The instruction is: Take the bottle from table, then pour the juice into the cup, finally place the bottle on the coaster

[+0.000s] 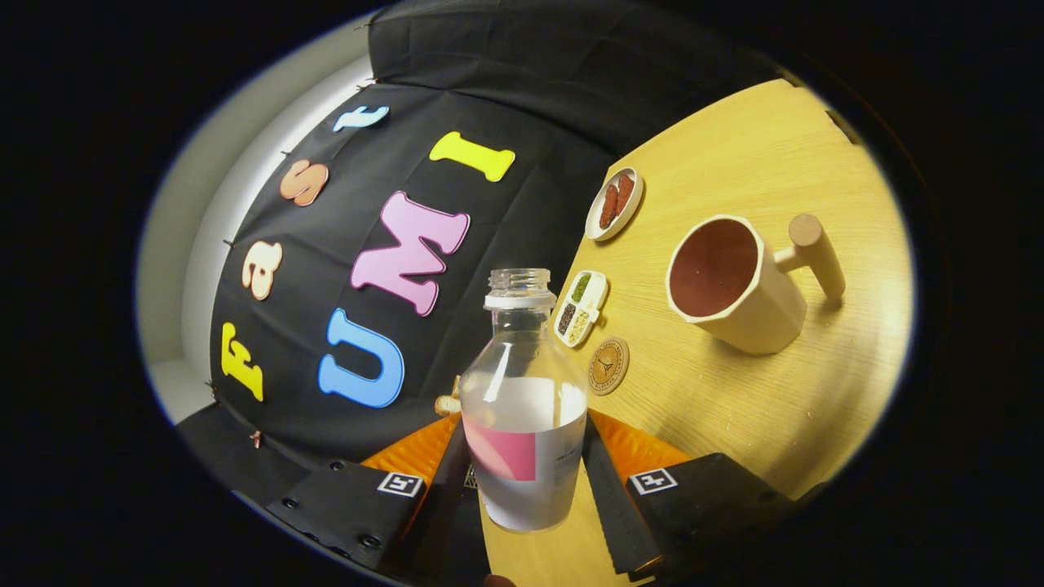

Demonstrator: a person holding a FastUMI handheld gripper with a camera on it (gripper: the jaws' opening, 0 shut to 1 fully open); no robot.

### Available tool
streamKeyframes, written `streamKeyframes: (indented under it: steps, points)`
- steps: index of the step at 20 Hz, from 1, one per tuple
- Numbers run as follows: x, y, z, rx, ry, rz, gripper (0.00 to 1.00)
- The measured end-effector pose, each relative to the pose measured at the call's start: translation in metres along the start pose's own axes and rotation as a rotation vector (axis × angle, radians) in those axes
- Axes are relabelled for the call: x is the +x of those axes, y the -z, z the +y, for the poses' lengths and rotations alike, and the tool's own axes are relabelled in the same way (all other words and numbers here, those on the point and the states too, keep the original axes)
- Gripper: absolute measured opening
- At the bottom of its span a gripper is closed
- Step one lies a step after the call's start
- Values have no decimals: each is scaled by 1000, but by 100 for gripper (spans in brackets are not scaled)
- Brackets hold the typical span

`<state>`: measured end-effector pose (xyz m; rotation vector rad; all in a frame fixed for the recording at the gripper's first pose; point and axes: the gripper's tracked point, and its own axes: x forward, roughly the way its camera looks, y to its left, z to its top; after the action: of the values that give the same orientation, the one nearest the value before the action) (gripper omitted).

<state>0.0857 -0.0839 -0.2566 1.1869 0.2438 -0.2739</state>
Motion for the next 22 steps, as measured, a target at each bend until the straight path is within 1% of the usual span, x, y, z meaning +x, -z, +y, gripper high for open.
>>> streamKeyframes:
  steps: [7,10,18,22]
  points:
    - [6,-20,-11,172,14,-64,76]
    - [8,-21,-11,218,15,-67,76]
    - [11,-21,-17,406,23,-75,76]
    - [11,-20,-24,471,50,-86,76]
